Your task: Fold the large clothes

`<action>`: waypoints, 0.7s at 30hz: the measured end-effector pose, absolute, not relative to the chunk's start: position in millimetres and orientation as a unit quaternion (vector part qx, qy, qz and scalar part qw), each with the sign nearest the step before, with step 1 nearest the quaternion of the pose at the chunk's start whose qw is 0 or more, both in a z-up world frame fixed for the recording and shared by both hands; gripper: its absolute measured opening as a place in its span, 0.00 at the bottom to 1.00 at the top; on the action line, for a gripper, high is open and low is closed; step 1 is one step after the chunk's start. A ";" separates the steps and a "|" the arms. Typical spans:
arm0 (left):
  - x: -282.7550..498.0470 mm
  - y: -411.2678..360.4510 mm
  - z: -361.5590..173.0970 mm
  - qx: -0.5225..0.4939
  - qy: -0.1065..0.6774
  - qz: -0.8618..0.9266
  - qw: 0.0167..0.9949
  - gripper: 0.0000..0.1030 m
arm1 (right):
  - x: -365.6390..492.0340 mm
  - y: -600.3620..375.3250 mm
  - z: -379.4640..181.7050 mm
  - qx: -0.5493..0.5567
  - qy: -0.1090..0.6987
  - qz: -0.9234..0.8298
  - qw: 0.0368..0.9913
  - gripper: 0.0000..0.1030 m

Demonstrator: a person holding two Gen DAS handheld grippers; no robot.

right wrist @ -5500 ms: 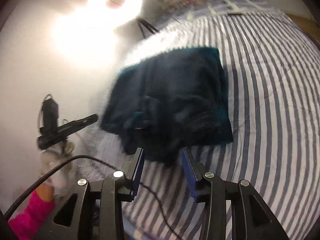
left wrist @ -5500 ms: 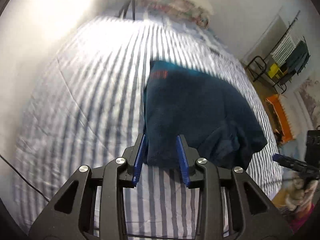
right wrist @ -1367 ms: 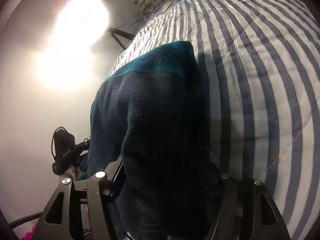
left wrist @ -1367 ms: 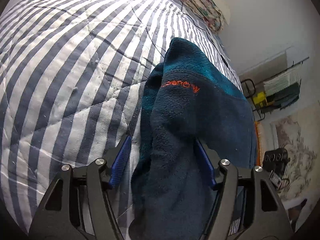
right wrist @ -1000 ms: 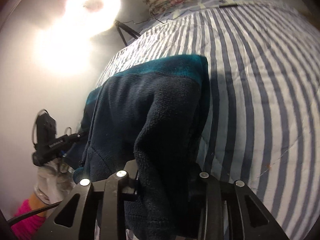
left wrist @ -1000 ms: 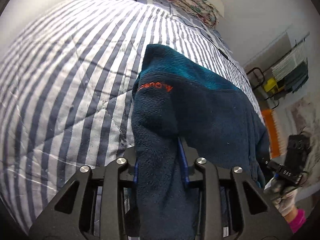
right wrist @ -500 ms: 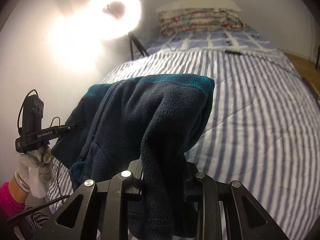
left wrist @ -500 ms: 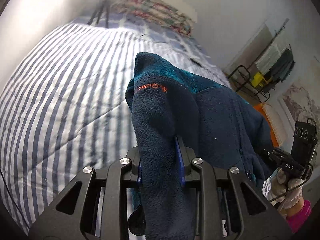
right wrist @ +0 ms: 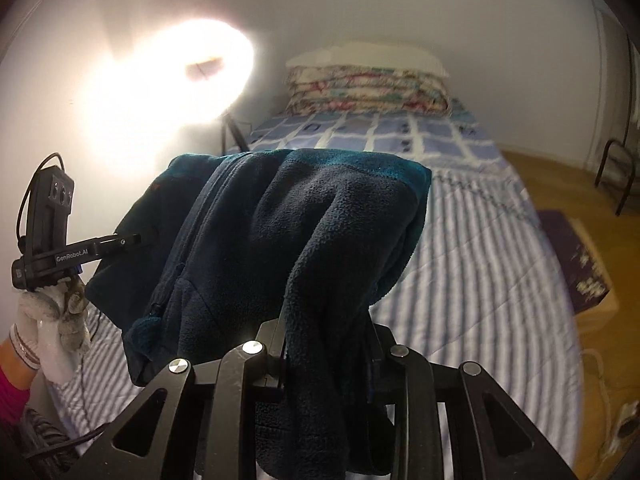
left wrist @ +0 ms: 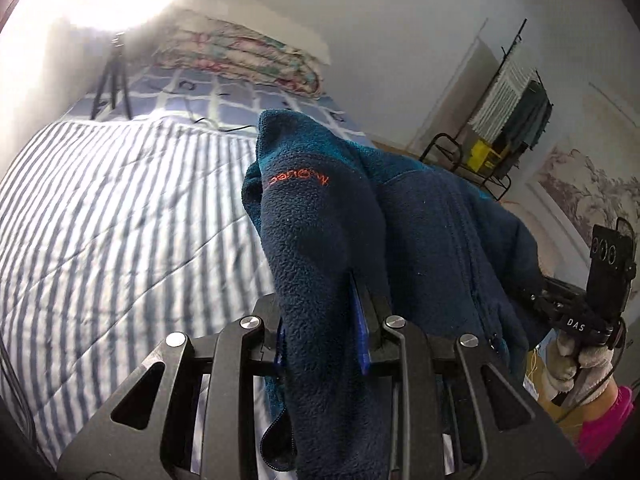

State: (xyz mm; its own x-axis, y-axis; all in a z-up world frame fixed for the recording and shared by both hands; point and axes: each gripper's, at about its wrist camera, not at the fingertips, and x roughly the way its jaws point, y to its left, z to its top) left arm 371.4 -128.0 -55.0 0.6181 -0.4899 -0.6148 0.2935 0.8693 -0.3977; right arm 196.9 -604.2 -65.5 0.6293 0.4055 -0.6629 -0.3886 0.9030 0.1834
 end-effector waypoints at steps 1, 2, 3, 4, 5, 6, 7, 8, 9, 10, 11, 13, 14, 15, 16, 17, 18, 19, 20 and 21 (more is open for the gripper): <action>377.6 -134.7 -54.4 -0.129 0.376 -0.223 0.890 0.24 | 202.5 -608.9 -63.4 0.009 0.367 0.216 0.905 0.25; 381.6 -140.1 -53.6 -0.127 0.375 -0.225 0.890 0.24 | 205.6 -612.1 -63.0 0.008 0.366 0.215 0.906 0.25; 386.5 -146.2 -52.1 -0.124 0.373 -0.226 0.891 0.24 | 209.6 -616.5 -61.9 0.006 0.363 0.211 0.907 0.25; 390.5 -152.7 -50.1 -0.119 0.368 -0.226 0.894 0.24 | 211.8 -619.6 -61.1 0.002 0.360 0.209 0.909 0.25; 392.7 -157.1 -48.8 -0.116 0.364 -0.227 0.896 0.24 | 213.5 -623.0 -59.7 -0.001 0.356 0.208 0.911 0.25; 394.8 -162.1 -47.3 -0.112 0.359 -0.227 0.898 0.24 | 216.6 -627.1 -58.3 -0.005 0.350 0.206 0.914 0.25; 398.2 -168.9 -45.8 -0.107 0.355 -0.227 0.901 0.24 | 217.7 -630.1 -57.4 -0.007 0.347 0.204 0.915 0.25; 400.4 -174.1 -44.6 -0.103 0.353 -0.227 0.902 0.24 | 218.4 -632.1 -57.0 -0.008 0.345 0.203 0.916 0.25; 403.3 -177.3 -44.4 -0.100 0.351 -0.227 0.903 0.24 | 220.8 -635.4 -56.4 -0.009 0.343 0.202 0.917 0.25; 407.9 -184.1 -43.9 -0.092 0.348 -0.226 0.905 0.24 | 222.8 -638.3 -56.3 -0.010 0.342 0.201 0.918 0.25; 408.5 -187.8 -44.3 -0.089 0.346 -0.226 0.906 0.24 | 226.7 -641.7 -56.4 -0.013 0.340 0.199 0.919 0.24; 415.0 -198.2 -44.4 -0.082 0.342 -0.228 0.908 0.24 | 231.0 -645.4 -57.0 -0.018 0.339 0.194 0.920 0.24; 418.2 -202.3 -45.2 -0.081 0.341 -0.229 0.908 0.24 | 235.6 -648.0 -57.6 -0.020 0.339 0.191 0.921 0.24; 422.5 -206.9 -46.0 -0.079 0.340 -0.229 0.909 0.24 | 235.6 -648.6 -58.7 -0.020 0.338 0.189 0.922 0.24; 427.8 -212.4 -47.1 -0.077 0.339 -0.230 0.909 0.24 | 239.4 -651.0 -59.5 -0.020 0.338 0.187 0.922 0.24; 432.1 -216.7 -48.4 -0.075 0.338 -0.231 0.909 0.24 | 245.0 -653.7 -61.0 -0.020 0.337 0.184 0.923 0.24; 437.5 -221.9 -49.7 -0.073 0.338 -0.231 0.909 0.24 | 248.9 -655.7 -62.4 -0.021 0.338 0.182 0.923 0.24; 443.4 -228.5 -50.7 -0.070 0.337 -0.231 0.910 0.24 | 253.9 -658.2 -63.8 -0.022 0.337 0.181 0.924 0.24; 449.9 -234.9 -51.8 -0.067 0.336 -0.231 0.911 0.24 | 258.6 -660.3 -65.5 -0.022 0.337 0.179 0.924 0.24; 453.2 -239.5 -52.3 -0.065 0.335 -0.231 0.911 0.24 | 264.0 -663.1 -67.5 -0.022 0.335 0.177 0.925 0.24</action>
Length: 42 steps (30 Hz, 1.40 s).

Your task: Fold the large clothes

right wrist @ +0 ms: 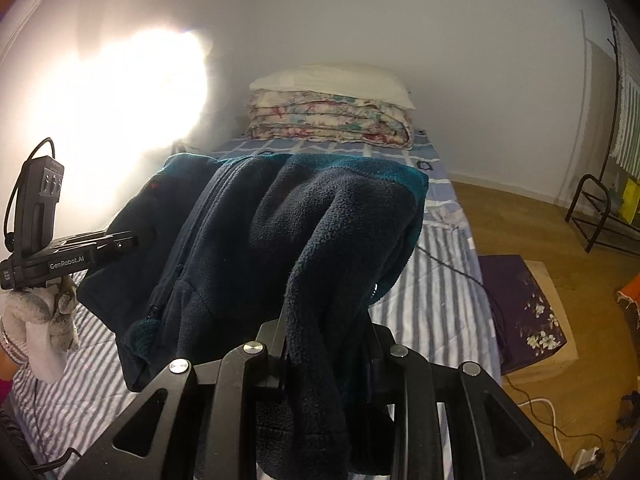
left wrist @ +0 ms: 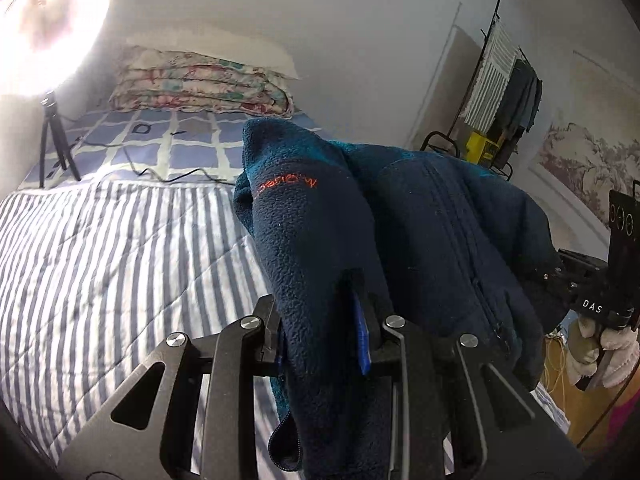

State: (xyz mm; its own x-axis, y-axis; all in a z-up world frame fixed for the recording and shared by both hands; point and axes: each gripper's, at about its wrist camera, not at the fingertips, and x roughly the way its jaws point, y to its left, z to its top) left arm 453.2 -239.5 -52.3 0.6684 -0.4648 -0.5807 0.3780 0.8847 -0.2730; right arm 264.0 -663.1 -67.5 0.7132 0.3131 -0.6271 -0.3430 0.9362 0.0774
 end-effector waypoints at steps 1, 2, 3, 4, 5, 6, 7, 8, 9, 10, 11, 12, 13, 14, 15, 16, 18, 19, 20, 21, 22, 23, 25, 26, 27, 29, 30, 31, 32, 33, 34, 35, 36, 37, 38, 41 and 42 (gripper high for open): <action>459.4 -245.7 -53.7 -0.062 0.334 -0.232 0.912 0.24 | 268.6 -665.6 -69.5 -0.021 0.333 0.175 0.926 0.24; 465.0 -251.8 -55.1 -0.058 0.332 -0.233 0.912 0.24 | 275.7 -670.0 -72.6 -0.018 0.333 0.172 0.927 0.24; 473.6 -260.2 -57.3 -0.053 0.331 -0.234 0.913 0.24 | 282.0 -673.9 -75.6 -0.015 0.333 0.169 0.928 0.24; 478.5 -266.3 -59.4 -0.051 0.331 -0.235 0.913 0.24 | 287.2 -676.6 -77.9 -0.014 0.333 0.167 0.928 0.24; 484.6 -271.9 -61.5 -0.049 0.330 -0.236 0.913 0.24 | 293.5 -680.5 -81.2 -0.011 0.334 0.163 0.928 0.24; 494.1 -280.8 -64.6 -0.047 0.329 -0.237 0.913 0.24 | 301.5 -684.5 -84.8 -0.010 0.336 0.159 0.928 0.24; 502.1 -287.5 -67.4 -0.047 0.329 -0.237 0.913 0.24 | 308.2 -687.6 -87.6 -0.010 0.336 0.155 0.929 0.24; 507.5 -291.5 -69.3 -0.048 0.328 -0.237 0.913 0.23 | 317.1 -691.4 -90.8 -0.012 0.336 0.150 0.930 0.24; 515.9 -297.7 -72.4 -0.050 0.329 -0.238 0.913 0.24 | 325.2 -694.4 -92.9 -0.014 0.335 0.146 0.931 0.24; 525.6 -304.6 -76.3 -0.052 0.328 -0.238 0.913 0.24 | 332.6 -696.5 -95.0 -0.015 0.335 0.142 0.931 0.24; 534.9 -310.0 -80.8 -0.057 0.328 -0.238 0.912 0.24 | 341.4 -699.6 -97.7 -0.015 0.335 0.138 0.932 0.24; 541.2 -314.5 -84.1 -0.058 0.328 -0.237 0.912 0.23 | 349.6 -702.3 -100.5 -0.013 0.334 0.135 0.933 0.24; 548.7 -319.1 -88.4 -0.059 0.329 -0.236 0.913 0.23 | 356.4 -704.5 -103.2 -0.011 0.334 0.132 0.933 0.24; 554.9 -322.4 -92.9 -0.062 0.330 -0.235 0.912 0.23 | 364.2 -706.8 -107.0 -0.009 0.334 0.130 0.934 0.24; 564.6 -327.7 -100.3 -0.063 0.335 -0.235 0.910 0.23 | 374.2 -709.6 -112.4 -0.007 0.334 0.127 0.934 0.24; 571.3 -331.3 -106.0 -0.064 0.340 -0.235 0.908 0.23 | 377.6 -711.2 -117.4 -0.007 0.334 0.125 0.934 0.24; 587.3 -337.7 -123.7 -0.069 0.358 -0.234 0.901 0.23 | 392.2 -715.4 -133.1 -0.008 0.341 0.125 0.932 0.24; 595.4 -339.1 -133.5 -0.070 0.368 -0.232 0.898 0.24 | 397.2 -716.9 -140.5 -0.007 0.347 0.124 0.930 0.24; 601.6 -339.5 -141.0 -0.071 0.377 -0.230 0.894 0.24 | 405.4 -720.3 -154.8 -0.006 0.360 0.123 0.925 0.24; 609.2 -338.7 -153.0 -0.076 0.389 -0.225 0.890 0.24 | 412.9 -724.0 -169.4 0.000 0.377 0.116 0.919 0.25; 616.8 -337.6 -166.2 -0.077 0.401 -0.213 0.888 0.24 | 418.7 -727.5 -181.3 0.004 0.390 0.109 0.914 0.26; 621.1 -336.4 -176.3 -0.075 0.405 -0.207 0.887 0.25 | 425.5 -732.5 -199.4 0.010 0.407 0.095 0.908 0.29; 624.7 -326.8 -190.9 -0.105 0.400 -0.221 0.883 0.29 | 429.5 -742.1 -216.3 0.036 0.406 0.095 0.908 0.35; 624.7 -325.0 -191.7 -0.114 0.399 -0.224 0.882 0.30 | 429.1 -748.0 -220.1 0.058 0.400 0.100 0.909 0.36; 626.1 -322.9 -192.1 -0.119 0.400 -0.229 0.879 0.30 | 429.7 -754.2 -223.4 0.077 0.397 0.104 0.909 0.37; 626.8 -320.5 -193.9 -0.126 0.402 -0.233 0.876 0.31 | 429.2 -761.4 -227.3 0.097 0.394 0.106 0.908 0.44; 627.5 -319.0 -193.9 -0.128 0.403 -0.234 0.875 0.33 | 428.1 -760.9 -227.7 0.100 0.393 0.106 0.908 0.45; 628.2 -318.2 -194.4 -0.130 0.404 -0.232 0.875 0.35 | 428.2 -761.0 -228.4 0.100 0.393 0.105 0.908 0.46; 628.8 -318.3 -193.8 -0.130 0.405 -0.232 0.875 0.36 | 428.4 -760.0 -228.3 0.097 0.393 0.101 0.909 0.50; 628.7 -317.8 -192.9 -0.130 0.407 -0.229 0.874 0.39 | 427.2 -757.8 -224.8 0.087 0.391 0.090 0.912 0.53; 627.8 -317.3 -190.8 -0.126 0.407 -0.226 0.876 0.40 | 425.1 -756.0 -223.3 0.081 0.390 0.084 0.913 0.57; 626.5 -317.3 -187.6 -0.124 0.407 -0.225 0.877 0.40 | 422.5 -754.7 -219.2 0.078 0.390 0.081 0.914 0.57; 623.6 -316.9 -184.1 -0.121 0.406 -0.221 0.878 0.40 | 418.9 -754.2 -215.8 0.079 0.390 0.081 0.914 0.57; 619.4 -316.7 -179.2 -0.115 0.405 -0.213 0.881 0.40 | 415.3 -754.3 -211.8 0.080 0.390 0.080 0.914 0.57; 614.5 -315.9 -174.6 -0.110 0.403 -0.210 0.884 0.40 | 411.1 -753.8 -207.3 0.078 0.389 0.078 0.914 0.57; 593.8 -313.0 -154.1 -0.099 0.393 -0.206 0.891 0.40 | 394.0 -751.2 -187.7 0.072 0.380 0.077 0.919 0.57; 586.8 -311.0 -145.4 -0.098 0.389 -0.207 0.892 0.40 | 387.9 -750.4 -179.8 0.073 0.377 0.075 0.920 0.57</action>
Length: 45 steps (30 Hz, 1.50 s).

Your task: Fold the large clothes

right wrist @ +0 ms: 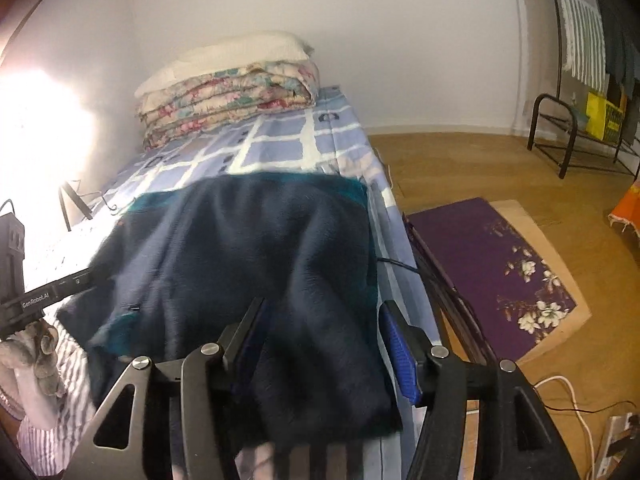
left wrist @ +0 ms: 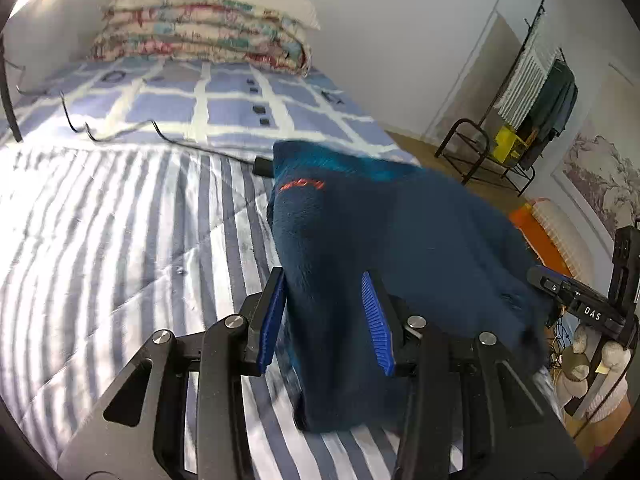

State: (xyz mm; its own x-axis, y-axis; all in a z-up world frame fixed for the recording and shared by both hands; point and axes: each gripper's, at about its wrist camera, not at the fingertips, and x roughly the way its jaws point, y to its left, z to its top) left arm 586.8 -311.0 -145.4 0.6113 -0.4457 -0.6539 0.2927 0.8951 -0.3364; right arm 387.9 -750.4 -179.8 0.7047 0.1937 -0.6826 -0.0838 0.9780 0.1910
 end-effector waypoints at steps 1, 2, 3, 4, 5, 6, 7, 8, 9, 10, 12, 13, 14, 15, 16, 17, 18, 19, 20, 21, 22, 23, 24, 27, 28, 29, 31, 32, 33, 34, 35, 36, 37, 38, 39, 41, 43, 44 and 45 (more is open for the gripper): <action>579.6 -308.4 -136.8 -0.100 0.386 -0.208 0.893 0.40 | 382.7 -750.7 -173.9 0.074 0.374 0.074 0.922 0.57; 572.5 -306.0 -127.2 -0.102 0.382 -0.210 0.894 0.40 | 376.1 -749.3 -165.1 0.073 0.370 0.074 0.923 0.57; 561.0 -301.6 -112.4 -0.105 0.376 -0.215 0.895 0.40 | 365.7 -746.3 -152.0 0.071 0.365 0.075 0.925 0.57; 551.1 -298.3 -99.2 -0.106 0.372 -0.218 0.896 0.40 | 361.3 -744.6 -144.4 0.069 0.362 0.076 0.927 0.57; 544.9 -295.5 -89.4 -0.105 0.368 -0.221 0.897 0.40 | 350.0 -740.4 -129.4 0.064 0.356 0.077 0.929 0.57; 533.7 -291.5 -74.9 -0.103 0.361 -0.224 0.900 0.40 | 340.3 -736.4 -116.1 0.058 0.352 0.075 0.931 0.57; 520.8 -286.9 -58.1 -0.100 0.353 -0.226 0.903 0.40 | 334.3 -733.4 -106.2 0.055 0.349 0.073 0.933 0.57; 510.1 -282.7 -43.9 -0.099 0.346 -0.228 0.905 0.40 | 323.1 -729.7 -92.7 0.053 0.344 0.073 0.935 0.57; 494.1 -276.8 -23.4 -0.097 0.338 -0.234 0.906 0.40 | 307.6 -724.0 -74.5 0.052 0.338 0.074 0.937 0.57; 483.7 -272.7 -10.3 -0.095 0.333 -0.237 0.908 0.40 | 300.3 -720.9 -64.4 0.050 0.334 0.077 0.938 0.57; 458.3 -264.0 22.0 -0.090 0.318 -0.242 0.912 0.40 | 272.4 -709.7 -33.9 0.039 0.323 0.072 0.943 0.57; 440.9 -258.4 41.3 -0.085 0.307 -0.243 0.916 0.40 | 258.7 -705.0 -19.7 0.038 0.320 0.073 0.944 0.57; 426.1 -253.8 56.9 -0.080 0.297 -0.245 0.919 0.40 | 243.9 -700.9 -5.0 0.040 0.313 0.078 0.946 0.57; 404.7 -247.6 78.5 -0.072 0.283 -0.248 0.924 0.40 | 226.6 -696.5 11.7 0.041 0.305 0.083 0.948 0.57; 390.8 -243.2 92.9 -0.068 0.274 -0.251 0.926 0.40 | 211.4 -693.3 25.7 0.041 0.298 0.086 0.950 0.57; 375.3 -238.2 107.6 -0.064 0.263 -0.254 0.928 0.40 | 191.0 -688.8 42.9 0.040 0.288 0.089 0.953 0.57; 357.1 -232.8 123.1 -0.062 0.252 -0.259 0.930 0.40 | 173.7 -684.5 57.1 0.038 0.279 0.089 0.955 0.57; 336.0 -226.0 139.6 -0.060 0.240 -0.262 0.933 0.40 | 159.0 -682.5 68.4 0.037 0.273 0.086 0.957 0.57; 319.8 -220.5 152.2 -0.059 0.232 -0.263 0.935 0.40 | 146.5 -680.6 77.5 0.037 0.268 0.086 0.959 0.57; 299.6 -212.8 166.5 -0.060 0.221 -0.265 0.937 0.40 | 126.0 -678.2 92.3 0.037 0.259 0.091 0.961 0.57; 283.4 -205.9 178.1 -0.063 0.213 -0.267 0.938 0.40 | 112.1 -677.3 102.6 0.036 0.253 0.091 0.963 0.57; 265.3 -198.2 190.2 -0.067 0.205 -0.268 0.939 0.40 | 95.8 -675.5 113.6 0.035 0.245 0.088 0.965 0.57; 243.9 -188.9 204.9 -0.069 0.195 -0.272 0.940 0.40 | 80.1 -673.9 124.0 0.034 0.239 0.089 0.966 0.57; 196.0 -172.5 233.5 -0.062 0.173 -0.276 0.943 0.40 | 35.9 -670.1 149.9 0.035 0.222 0.091 0.970 0.57; 174.5 -164.5 245.6 -0.059 0.163 -0.279 0.945 0.40 | 25.6 -668.4 156.5 0.033 0.217 0.092 0.971 0.57; 163.0 -160.2 251.4 -0.058 0.158 -0.279 0.945 0.40 | 12.2 -666.3 164.6 0.031 0.212 0.091 0.973 0.57; 132.2 -147.7 267.3 -0.056 0.147 -0.282 0.946 0.40 | -16.3 -662.6 181.2 0.024 0.200 0.092 0.975 0.57; 118.8 -142.1 273.4 -0.054 0.144 -0.285 0.946 0.40 | -23.6 -661.5 185.3 0.022 0.197 0.092 0.976 0.58; 104.8 -136.8 279.4 -0.054 0.141 -0.288 0.946 0.40 | -34.8 -660.1 191.4 0.020 0.193 0.093 0.977 0.58; 95.0 -133.2 282.5 -0.052 0.139 -0.291 0.945 0.40 | -42.0 -658.8 195.6 0.018 0.190 0.096 0.977 0.59; 84.0 -129.0 285.9 -0.050 0.137 -0.292 0.945 0.40 | -52.1 -656.5 199.5 0.014 0.188 0.097 0.977 0.59; 75.0 -125.2 287.5 -0.050 0.137 -0.294 0.945 0.40 | -59.2 -654.5 201.3 0.011 0.188 0.096 0.977 0.59; 67.4 -121.5 287.3 -0.051 0.138 -0.295 0.944 0.40 | -66.0 -652.5 202.0 0.010 0.189 0.095 0.977 0.59; 59.3 -118.0 285.5 -0.051 0.140 -0.298 0.943 0.40 | -73.9 -649.3 201.8 0.008 0.192 0.096 0.977 0.60; 54.3 -116.5 282.7 -0.050 0.142 -0.299 0.942 0.40 | -80.9 -646.8 201.1 0.005 0.193 0.096 0.977 0.60; 43.6 -114.5 272.0 -0.044 0.150 -0.300 0.941 0.40 | -92.3 -640.0 193.4 0.002 0.198 0.090 0.976 0.64; 35.8 -112.2 253.7 -0.043 0.163 -0.304 0.938 0.40 | -100.6 -635.3 181.9 0.005 0.207 0.088 0.974 0.65; 33.8 -112.9 246.1 -0.046 0.169 -0.306 0.936 0.40 | -104.5 -629.9 172.5 0.002 0.213 0.086 0.973 0.66; 31.1 -112.2 235.9 -0.051 0.176 -0.306 0.934 0.40 | -108.1 -624.6 163.3 -0.002 0.218 0.082 0.972 0.66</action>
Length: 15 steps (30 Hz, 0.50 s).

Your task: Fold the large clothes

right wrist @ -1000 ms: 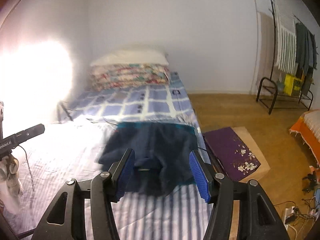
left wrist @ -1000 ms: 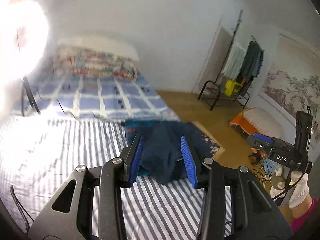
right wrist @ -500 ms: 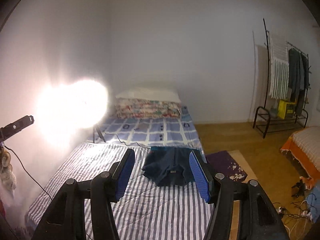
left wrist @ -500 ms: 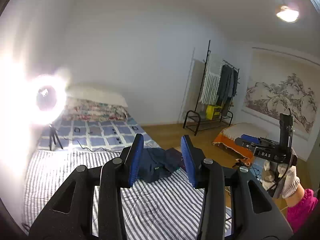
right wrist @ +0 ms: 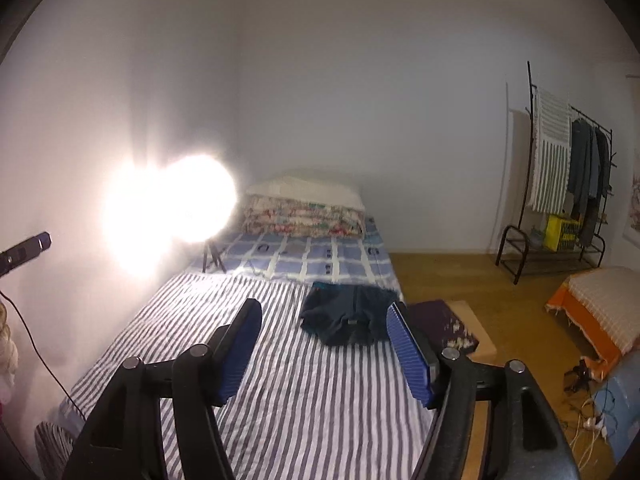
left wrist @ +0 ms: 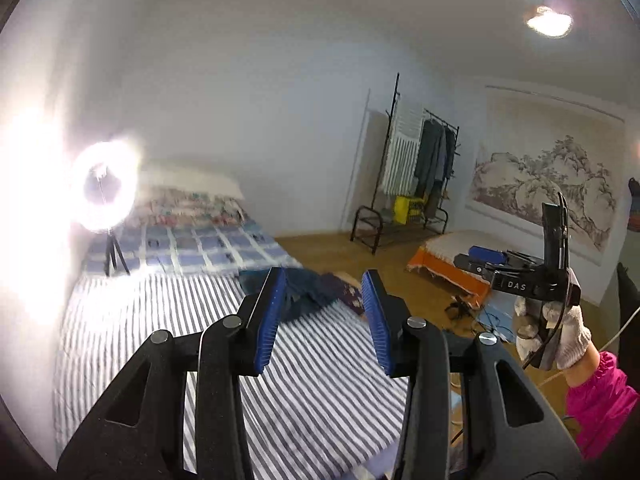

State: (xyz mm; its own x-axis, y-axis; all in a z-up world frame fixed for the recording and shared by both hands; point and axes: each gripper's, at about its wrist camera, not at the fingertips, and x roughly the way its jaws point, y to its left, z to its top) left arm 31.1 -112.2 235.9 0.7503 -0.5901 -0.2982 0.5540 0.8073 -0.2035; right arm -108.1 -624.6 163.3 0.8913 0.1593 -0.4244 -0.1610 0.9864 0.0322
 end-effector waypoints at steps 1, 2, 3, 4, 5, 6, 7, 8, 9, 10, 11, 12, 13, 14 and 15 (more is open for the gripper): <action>29.1 -111.2 223.8 -0.055 0.184 -0.306 0.933 0.40 | -113.1 -620.1 157.3 -0.006 0.221 0.080 0.972 0.66; 26.6 -110.4 213.6 -0.055 0.189 -0.306 0.931 0.40 | -117.0 -614.4 149.0 -0.012 0.223 0.077 0.972 0.66; 25.9 -112.2 202.1 -0.054 0.194 -0.303 0.931 0.40 | -120.1 -607.6 136.7 -0.018 0.227 0.074 0.971 0.66; 25.3 -112.6 189.8 -0.052 0.199 -0.299 0.932 0.40 | -125.4 -603.6 130.0 -0.018 0.229 0.073 0.971 0.66; 25.6 -113.3 177.5 -0.051 0.204 -0.295 0.932 0.40 | -127.3 -599.3 121.6 -0.015 0.233 0.074 0.970 0.67; 24.7 -114.7 169.6 -0.049 0.208 -0.292 0.932 0.40 | -127.9 -595.3 110.0 -0.009 0.239 0.076 0.968 0.67; 27.2 -116.6 156.5 -0.046 0.216 -0.288 0.932 0.40 | -129.2 -593.3 103.8 -0.005 0.242 0.075 0.967 0.67; 27.9 -118.3 149.4 -0.042 0.220 -0.286 0.932 0.40 | -129.5 -590.6 96.9 -0.001 0.245 0.075 0.967 0.68; 29.2 -120.7 141.1 -0.038 0.225 -0.282 0.932 0.40 | -128.6 -587.1 87.3 0.002 0.246 0.072 0.967 0.68; 31.7 -123.6 132.4 -0.034 0.229 -0.280 0.932 0.40 | -128.0 -584.6 81.2 0.002 0.247 0.069 0.967 0.71; 34.8 -126.7 124.2 -0.030 0.233 -0.278 0.931 0.40 | -126.4 -581.4 74.8 -0.001 0.247 0.065 0.967 0.71; 36.5 -128.5 117.5 -0.027 0.236 -0.277 0.931 0.40 | -124.7 -578.3 68.9 -0.004 0.248 0.060 0.967 0.71; 40.3 -131.2 110.4 -0.026 0.237 -0.277 0.931 0.40 | -122.1 -577.4 64.2 -0.004 0.249 0.058 0.967 0.72; 45.0 -132.6 104.4 -0.025 0.240 -0.276 0.930 0.40 | -120.0 -575.1 59.0 -0.002 0.251 0.058 0.966 0.72; 48.8 -135.6 98.9 -0.023 0.242 -0.275 0.930 0.40 | -115.7 -574.5 54.0 0.000 0.254 0.057 0.966 0.72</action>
State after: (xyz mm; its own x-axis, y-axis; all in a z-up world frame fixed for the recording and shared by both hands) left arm 48.8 -135.6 98.9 0.7321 -0.5229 -0.4366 0.5004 0.8477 -0.1763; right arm -115.7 -574.5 54.0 0.8645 0.1110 -0.4901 -0.1106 0.9934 0.0300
